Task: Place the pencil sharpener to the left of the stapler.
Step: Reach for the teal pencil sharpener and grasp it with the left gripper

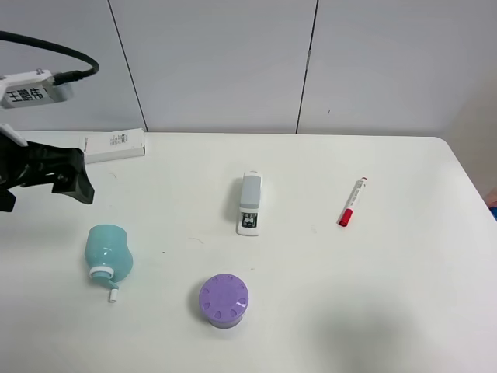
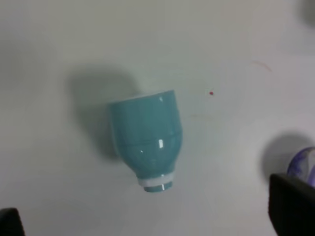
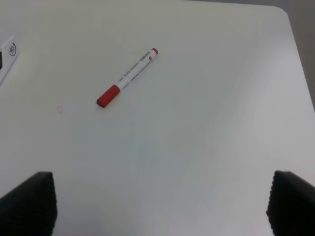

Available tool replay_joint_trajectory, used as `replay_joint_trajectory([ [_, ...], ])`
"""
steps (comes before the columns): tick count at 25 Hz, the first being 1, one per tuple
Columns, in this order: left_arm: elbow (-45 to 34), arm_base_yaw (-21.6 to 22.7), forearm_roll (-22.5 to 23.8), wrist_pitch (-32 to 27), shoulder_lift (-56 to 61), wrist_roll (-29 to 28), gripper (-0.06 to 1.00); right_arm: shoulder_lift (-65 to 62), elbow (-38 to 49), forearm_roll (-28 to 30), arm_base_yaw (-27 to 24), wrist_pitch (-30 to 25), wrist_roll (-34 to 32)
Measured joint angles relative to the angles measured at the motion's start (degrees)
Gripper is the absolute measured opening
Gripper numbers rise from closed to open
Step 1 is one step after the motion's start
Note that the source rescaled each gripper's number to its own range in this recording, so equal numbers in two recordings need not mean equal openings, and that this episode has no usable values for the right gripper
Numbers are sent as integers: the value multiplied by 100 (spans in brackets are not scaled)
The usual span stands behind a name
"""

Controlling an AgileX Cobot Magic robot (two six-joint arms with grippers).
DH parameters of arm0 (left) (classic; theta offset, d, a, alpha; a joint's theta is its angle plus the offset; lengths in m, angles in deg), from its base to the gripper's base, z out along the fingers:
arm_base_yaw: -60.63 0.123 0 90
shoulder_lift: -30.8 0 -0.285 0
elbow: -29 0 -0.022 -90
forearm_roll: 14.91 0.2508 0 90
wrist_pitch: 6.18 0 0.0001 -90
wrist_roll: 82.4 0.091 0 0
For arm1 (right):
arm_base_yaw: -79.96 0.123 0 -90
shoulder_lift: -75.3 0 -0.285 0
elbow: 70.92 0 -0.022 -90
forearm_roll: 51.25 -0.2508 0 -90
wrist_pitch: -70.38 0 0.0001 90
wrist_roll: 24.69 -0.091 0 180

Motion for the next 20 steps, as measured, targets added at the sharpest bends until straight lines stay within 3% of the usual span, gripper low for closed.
replay_joint_trajectory([
  [9,-152,-406,175,112,-387,-469,100,0,0,0,0,0,0],
  [20,-812,-406,152,1055,-617,-486,100,0,0,0,0,0,0],
])
